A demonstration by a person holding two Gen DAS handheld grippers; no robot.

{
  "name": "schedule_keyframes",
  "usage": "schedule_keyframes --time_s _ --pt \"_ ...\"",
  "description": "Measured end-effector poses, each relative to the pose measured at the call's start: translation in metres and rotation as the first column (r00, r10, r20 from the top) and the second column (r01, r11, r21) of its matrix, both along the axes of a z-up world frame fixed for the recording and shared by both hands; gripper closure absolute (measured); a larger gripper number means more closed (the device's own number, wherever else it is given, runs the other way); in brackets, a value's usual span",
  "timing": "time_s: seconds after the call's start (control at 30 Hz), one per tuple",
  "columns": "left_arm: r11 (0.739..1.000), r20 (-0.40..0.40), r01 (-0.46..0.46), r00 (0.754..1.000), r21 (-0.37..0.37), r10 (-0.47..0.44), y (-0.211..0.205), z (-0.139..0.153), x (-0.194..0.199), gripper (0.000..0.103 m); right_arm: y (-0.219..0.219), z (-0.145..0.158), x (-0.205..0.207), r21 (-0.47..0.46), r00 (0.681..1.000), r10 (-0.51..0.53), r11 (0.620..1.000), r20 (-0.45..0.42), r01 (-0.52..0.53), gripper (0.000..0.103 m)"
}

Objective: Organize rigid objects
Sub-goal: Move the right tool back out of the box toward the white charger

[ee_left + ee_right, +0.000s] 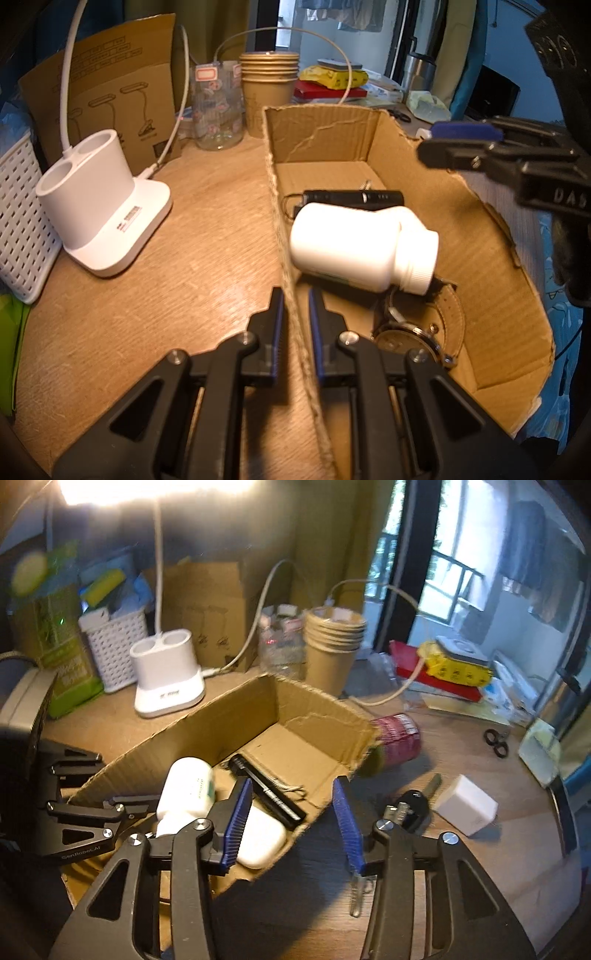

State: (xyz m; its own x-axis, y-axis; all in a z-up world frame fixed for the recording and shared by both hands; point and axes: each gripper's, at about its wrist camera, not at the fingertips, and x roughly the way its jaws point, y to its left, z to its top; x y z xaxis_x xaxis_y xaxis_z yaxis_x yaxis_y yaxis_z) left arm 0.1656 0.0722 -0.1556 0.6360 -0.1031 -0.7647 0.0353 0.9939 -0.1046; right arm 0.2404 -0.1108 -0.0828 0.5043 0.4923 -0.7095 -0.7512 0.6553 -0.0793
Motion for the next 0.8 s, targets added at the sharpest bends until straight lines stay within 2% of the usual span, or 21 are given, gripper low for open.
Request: schedule_keyframes --time_s 0.3,0.8 --pt "1.000 0.000 0.000 1.000 0.000 0.000 0.000 0.000 0.000 0.089 -0.036 0.005 0.011 0.060 0.994 -0.108 0.992 -0.013 0.108 0.052" --pt "1.000 0.000 0.001 1.000 0.000 -0.001 0.000 0.000 0.000 0.089 -0.066 -0.004 0.030 0.071 0.969 -0.245 0.967 -0.017 0.246 0.050"
